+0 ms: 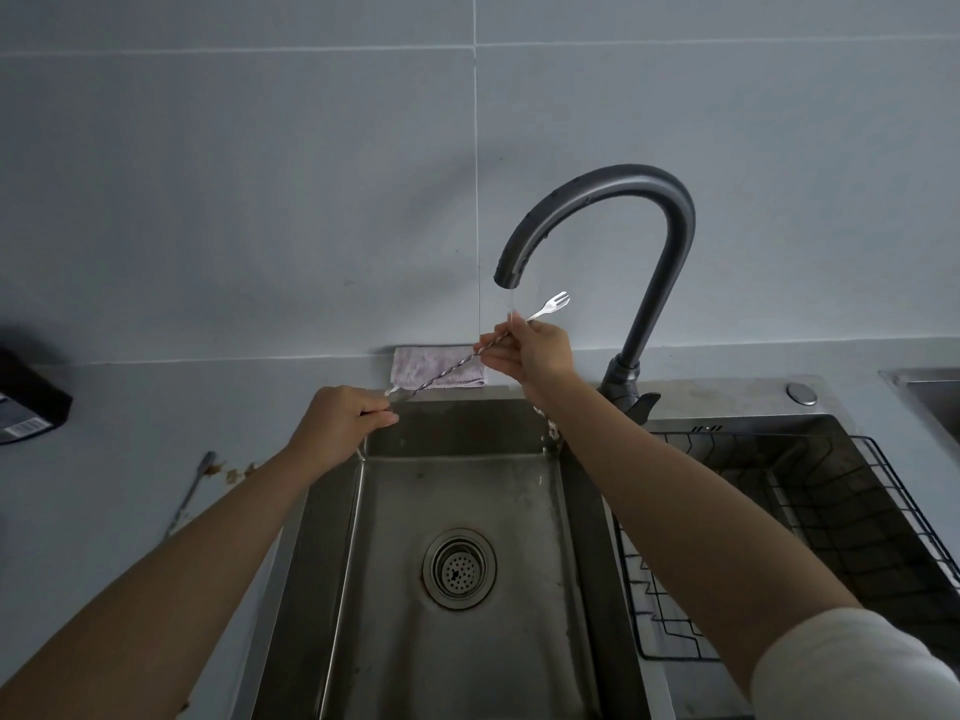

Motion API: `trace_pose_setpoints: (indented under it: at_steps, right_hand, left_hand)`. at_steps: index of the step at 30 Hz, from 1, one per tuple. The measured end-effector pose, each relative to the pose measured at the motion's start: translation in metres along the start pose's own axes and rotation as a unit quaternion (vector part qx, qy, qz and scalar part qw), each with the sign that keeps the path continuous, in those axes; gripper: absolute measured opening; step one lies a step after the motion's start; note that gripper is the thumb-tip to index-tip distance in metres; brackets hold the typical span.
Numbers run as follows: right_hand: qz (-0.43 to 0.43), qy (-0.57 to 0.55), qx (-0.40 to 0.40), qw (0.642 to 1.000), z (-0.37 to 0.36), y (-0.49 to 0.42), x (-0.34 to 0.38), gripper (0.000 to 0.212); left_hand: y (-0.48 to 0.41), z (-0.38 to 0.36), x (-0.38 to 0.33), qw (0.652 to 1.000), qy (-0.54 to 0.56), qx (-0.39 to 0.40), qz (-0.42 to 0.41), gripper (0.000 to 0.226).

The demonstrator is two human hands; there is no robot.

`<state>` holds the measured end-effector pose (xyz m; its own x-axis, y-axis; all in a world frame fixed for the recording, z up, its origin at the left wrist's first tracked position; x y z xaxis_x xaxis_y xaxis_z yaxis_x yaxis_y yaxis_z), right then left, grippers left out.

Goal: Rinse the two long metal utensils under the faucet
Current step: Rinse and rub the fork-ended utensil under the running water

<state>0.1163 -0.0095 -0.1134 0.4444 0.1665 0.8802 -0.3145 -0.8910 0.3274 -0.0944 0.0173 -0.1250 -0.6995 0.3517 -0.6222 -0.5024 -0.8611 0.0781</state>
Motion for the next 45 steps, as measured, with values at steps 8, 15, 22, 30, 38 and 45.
trace_pose_setpoints:
  at_steps: [8,15,22,30,38,45]
  right_hand:
    - [0.02,-0.031,-0.004,0.999,0.005,-0.001,-0.002,0.016]
    - [0.012,0.015,0.023,1.0,-0.007,0.003,-0.007,0.038]
    - [0.027,-0.048,0.011,0.998,-0.008,0.006,-0.003,0.018]
    - [0.032,-0.065,0.015,0.997,-0.019,0.009,-0.001,0.041]
    - [0.044,-0.033,0.05,0.997,-0.011,0.008,0.003,0.023]
    - [0.032,0.049,0.1,0.993,-0.013,0.008,-0.004,0.02]
  left_hand:
    - [0.014,0.005,0.018,1.0,0.013,-0.009,0.021,0.018]
    - [0.028,0.006,0.033,0.999,0.005,-0.002,0.041,0.021]
    - [0.032,0.012,0.035,0.999,0.011,0.002,0.035,0.018]
    - [0.017,-0.001,0.018,0.998,0.06,-0.021,0.016,0.014]
    - [-0.006,-0.025,-0.002,0.99,0.139,-0.013,0.033,0.019]
    - [-0.025,-0.045,-0.021,0.983,0.179,0.02,0.034,0.021]
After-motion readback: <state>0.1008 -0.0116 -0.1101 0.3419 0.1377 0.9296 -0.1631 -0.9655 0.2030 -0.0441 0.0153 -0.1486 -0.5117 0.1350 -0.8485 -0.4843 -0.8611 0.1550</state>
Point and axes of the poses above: each hand's wrist, its own y-axis away from the middle knuckle, its own z-axis out of the back of the hand, x = y × z, the point moved 1 cm from there along -y, towards the middle knuckle, and after that the axes turned 5 degrees about x, right-handed, at the moved point
